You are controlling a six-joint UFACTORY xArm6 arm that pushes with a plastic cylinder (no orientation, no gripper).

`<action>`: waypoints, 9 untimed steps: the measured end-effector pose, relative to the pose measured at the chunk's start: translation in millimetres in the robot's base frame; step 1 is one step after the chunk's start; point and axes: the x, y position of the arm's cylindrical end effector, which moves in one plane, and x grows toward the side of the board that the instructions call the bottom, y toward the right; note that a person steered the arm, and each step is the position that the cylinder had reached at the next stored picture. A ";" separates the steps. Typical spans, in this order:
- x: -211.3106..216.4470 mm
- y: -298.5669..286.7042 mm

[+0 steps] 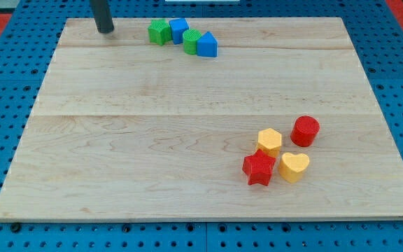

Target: Keep green star above yellow hexagon

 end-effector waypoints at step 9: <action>172.9 209.4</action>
